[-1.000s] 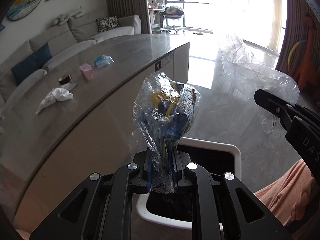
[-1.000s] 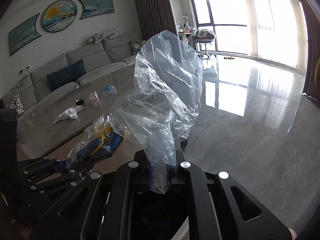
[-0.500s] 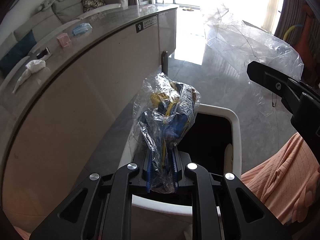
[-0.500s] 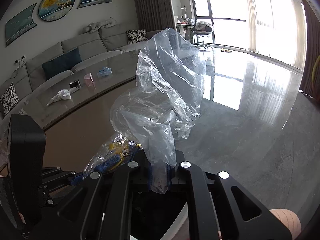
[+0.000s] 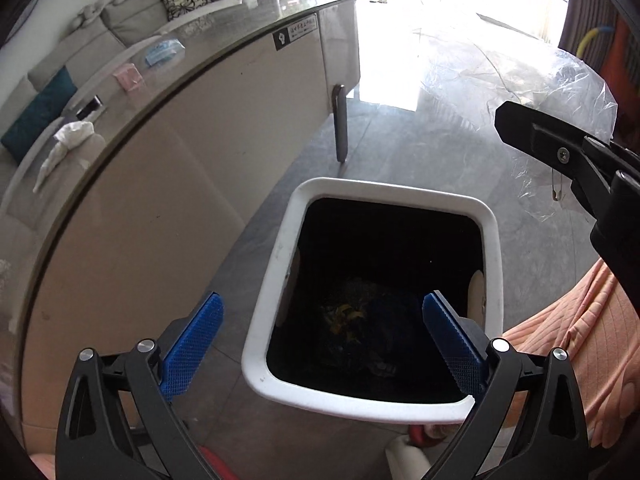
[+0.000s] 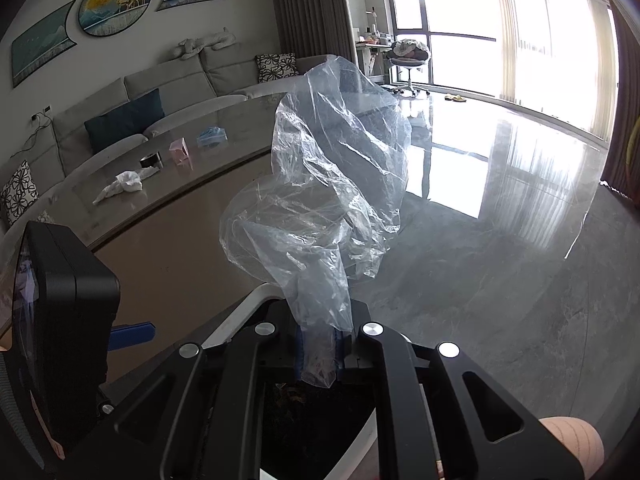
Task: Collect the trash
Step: 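Lower the clear plastic bag into the bin and open the right gripper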
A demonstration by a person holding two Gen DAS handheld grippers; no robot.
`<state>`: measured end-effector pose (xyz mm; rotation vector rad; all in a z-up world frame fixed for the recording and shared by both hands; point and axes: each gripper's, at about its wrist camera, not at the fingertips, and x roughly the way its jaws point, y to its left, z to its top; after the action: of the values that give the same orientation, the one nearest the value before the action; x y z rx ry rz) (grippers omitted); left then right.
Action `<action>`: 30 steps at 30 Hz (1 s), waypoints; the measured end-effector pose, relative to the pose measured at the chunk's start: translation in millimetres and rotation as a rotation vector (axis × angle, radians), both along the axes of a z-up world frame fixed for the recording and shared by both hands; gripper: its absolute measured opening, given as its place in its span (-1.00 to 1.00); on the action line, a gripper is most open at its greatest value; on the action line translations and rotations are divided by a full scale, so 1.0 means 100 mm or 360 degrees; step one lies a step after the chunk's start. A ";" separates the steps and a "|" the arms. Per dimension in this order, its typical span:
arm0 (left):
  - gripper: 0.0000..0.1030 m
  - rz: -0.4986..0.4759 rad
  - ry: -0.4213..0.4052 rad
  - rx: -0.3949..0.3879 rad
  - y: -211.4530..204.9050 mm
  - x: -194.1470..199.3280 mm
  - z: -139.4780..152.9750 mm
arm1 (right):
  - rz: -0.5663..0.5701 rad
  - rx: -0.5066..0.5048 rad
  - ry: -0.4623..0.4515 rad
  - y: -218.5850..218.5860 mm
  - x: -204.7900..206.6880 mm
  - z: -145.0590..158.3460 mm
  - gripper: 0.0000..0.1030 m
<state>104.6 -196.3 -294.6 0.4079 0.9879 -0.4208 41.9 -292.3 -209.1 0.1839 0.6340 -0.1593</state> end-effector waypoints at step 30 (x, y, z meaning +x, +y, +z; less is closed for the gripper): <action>0.91 0.0314 -0.0179 -0.0222 0.66 0.23 0.49 | -0.0006 0.0011 0.0248 0.47 -0.22 -0.35 0.76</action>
<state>128.0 -130.2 -245.4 0.2035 0.8742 -0.2834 19.6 -245.7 -243.9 0.1805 0.7890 -0.1765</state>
